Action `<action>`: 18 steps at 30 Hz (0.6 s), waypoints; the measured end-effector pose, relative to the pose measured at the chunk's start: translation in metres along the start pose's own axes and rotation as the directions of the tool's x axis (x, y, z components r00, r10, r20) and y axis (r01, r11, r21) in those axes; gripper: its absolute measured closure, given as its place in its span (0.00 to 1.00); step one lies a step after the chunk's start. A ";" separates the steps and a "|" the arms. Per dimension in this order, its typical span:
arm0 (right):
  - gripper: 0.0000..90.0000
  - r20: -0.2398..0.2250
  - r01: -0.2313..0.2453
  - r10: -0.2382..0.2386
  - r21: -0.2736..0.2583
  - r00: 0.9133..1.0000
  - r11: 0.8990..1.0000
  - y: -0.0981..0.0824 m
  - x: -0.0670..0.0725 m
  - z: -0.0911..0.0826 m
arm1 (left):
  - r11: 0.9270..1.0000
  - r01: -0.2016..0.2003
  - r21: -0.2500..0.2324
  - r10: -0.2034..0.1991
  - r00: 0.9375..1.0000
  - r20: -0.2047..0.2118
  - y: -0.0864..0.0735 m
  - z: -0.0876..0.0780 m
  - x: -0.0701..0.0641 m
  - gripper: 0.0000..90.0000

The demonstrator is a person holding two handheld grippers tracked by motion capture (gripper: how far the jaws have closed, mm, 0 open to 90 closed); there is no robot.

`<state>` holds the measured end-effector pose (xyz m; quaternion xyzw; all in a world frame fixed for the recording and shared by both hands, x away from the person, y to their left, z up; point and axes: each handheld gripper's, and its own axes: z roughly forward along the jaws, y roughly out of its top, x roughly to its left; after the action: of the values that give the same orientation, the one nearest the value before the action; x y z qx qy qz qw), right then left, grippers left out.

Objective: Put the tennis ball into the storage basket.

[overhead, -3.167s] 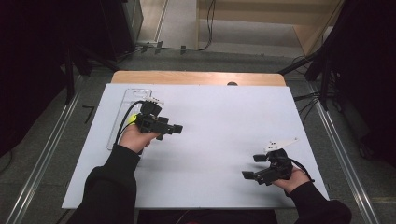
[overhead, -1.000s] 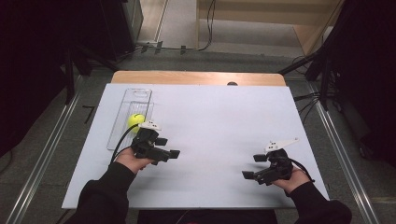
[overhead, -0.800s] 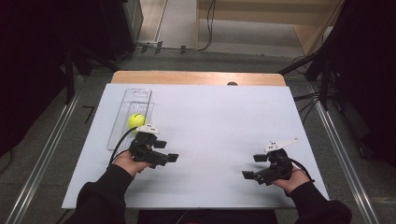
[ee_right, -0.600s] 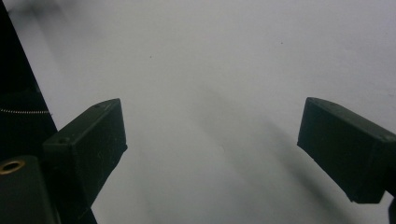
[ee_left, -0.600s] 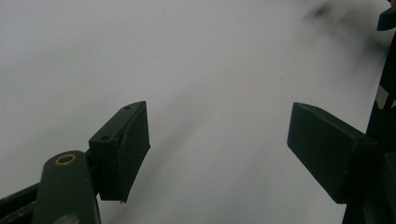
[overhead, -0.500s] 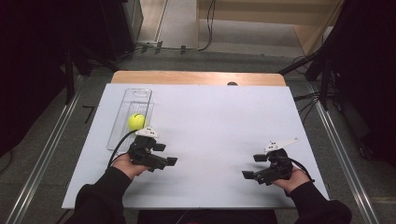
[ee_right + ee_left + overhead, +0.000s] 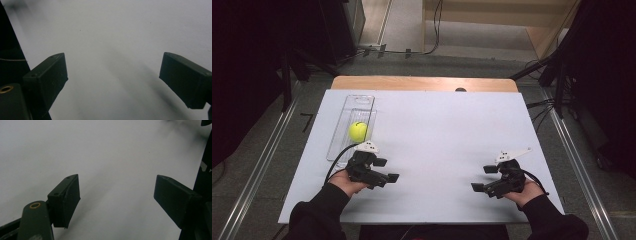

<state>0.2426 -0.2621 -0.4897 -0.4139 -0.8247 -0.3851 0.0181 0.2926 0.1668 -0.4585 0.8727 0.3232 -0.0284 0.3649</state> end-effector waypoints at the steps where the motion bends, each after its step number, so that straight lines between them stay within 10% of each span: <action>1: 0.07 0.000 0.001 -0.001 0.000 1.000 1.000 0.000 0.000 0.000 | 1.000 0.000 0.000 0.000 1.000 0.000 0.000 0.000 0.000 0.24; 18: 0.07 0.003 0.000 0.000 0.000 1.000 1.000 0.000 0.000 0.000 | 1.000 0.000 0.011 0.000 1.000 0.004 -0.013 -0.007 -0.001 0.24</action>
<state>0.2426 -0.2627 -0.4898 -0.4146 -0.8247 -0.3844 0.0170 0.2824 0.1778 -0.4610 0.8746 0.3221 -0.0319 0.3610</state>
